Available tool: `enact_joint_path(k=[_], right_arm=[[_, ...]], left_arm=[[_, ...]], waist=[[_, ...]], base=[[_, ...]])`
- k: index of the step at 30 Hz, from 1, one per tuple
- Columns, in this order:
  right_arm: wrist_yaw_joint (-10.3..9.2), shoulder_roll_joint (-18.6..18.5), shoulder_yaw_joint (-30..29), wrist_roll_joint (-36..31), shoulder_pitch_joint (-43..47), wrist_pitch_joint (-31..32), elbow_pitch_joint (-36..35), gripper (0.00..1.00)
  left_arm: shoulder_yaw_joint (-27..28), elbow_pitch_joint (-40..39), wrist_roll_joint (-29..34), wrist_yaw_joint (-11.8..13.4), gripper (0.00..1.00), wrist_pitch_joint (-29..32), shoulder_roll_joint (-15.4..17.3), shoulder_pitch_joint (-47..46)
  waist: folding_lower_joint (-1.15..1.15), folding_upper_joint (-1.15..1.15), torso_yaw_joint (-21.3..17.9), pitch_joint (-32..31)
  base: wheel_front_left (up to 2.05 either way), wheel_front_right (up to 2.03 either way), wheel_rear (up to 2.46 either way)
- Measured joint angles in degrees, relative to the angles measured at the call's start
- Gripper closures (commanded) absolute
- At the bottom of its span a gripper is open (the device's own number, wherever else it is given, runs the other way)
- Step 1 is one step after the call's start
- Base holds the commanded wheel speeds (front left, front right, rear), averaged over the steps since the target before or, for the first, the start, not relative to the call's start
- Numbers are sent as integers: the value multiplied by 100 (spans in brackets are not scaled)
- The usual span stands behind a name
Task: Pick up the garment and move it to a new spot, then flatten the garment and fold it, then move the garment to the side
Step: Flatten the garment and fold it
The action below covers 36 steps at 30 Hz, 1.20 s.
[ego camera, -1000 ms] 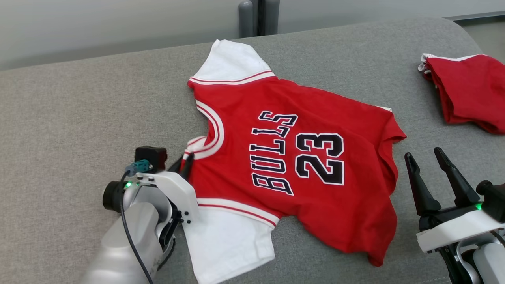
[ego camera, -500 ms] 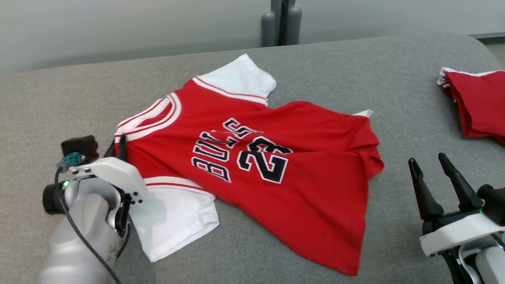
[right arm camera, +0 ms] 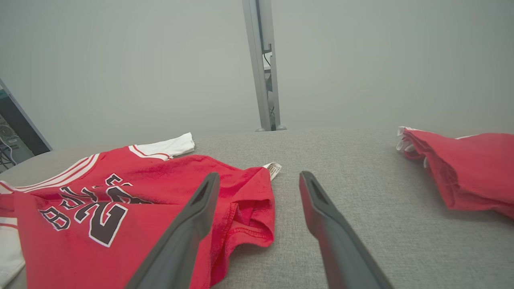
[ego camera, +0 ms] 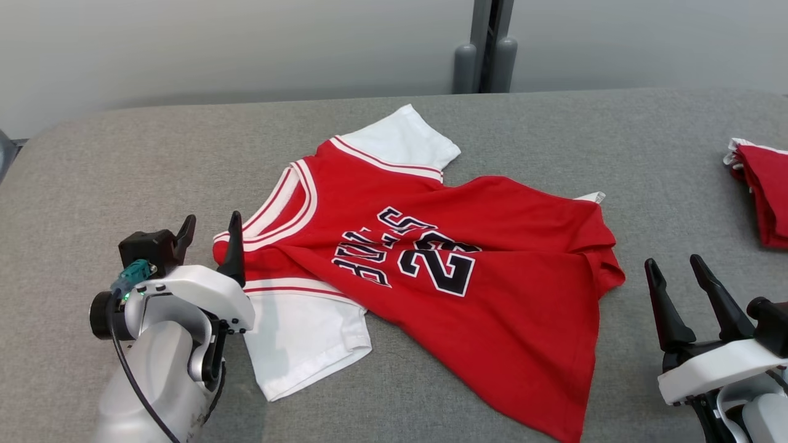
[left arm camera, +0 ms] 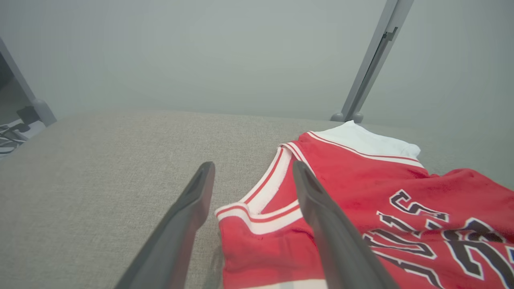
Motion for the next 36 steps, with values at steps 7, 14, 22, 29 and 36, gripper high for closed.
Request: enact_joint_path(k=[7,14,22,29,36], right_arm=[[0,54,-80,-14,3,0,94,0],[0,157,-153,-91,134,0,157,0],[0,256,-309,-48,239,0,253,0],[0,127,-360,-19,-112,2,1043,0],[0,-63,-182,159,-1079,347,2205,0]], left_arm=[[534,-1789,736,-142,0,-1,-237,1017],[743,-2713,1355,-495,0,-7,-471,1991],[768,-2955,1305,-610,0,-7,-563,2582],[454,-2961,1152,-498,0,-7,-578,2580],[289,-2944,1101,-416,0,-7,-577,2437]], waist=[[0,0,296,-254],[0,0,572,-498],[0,0,783,-625],[0,0,910,-509],[0,0,1077,-236]], base=[[0,0,0],[0,0,0],[0,0,0],[0,0,0],[0,0,0]])
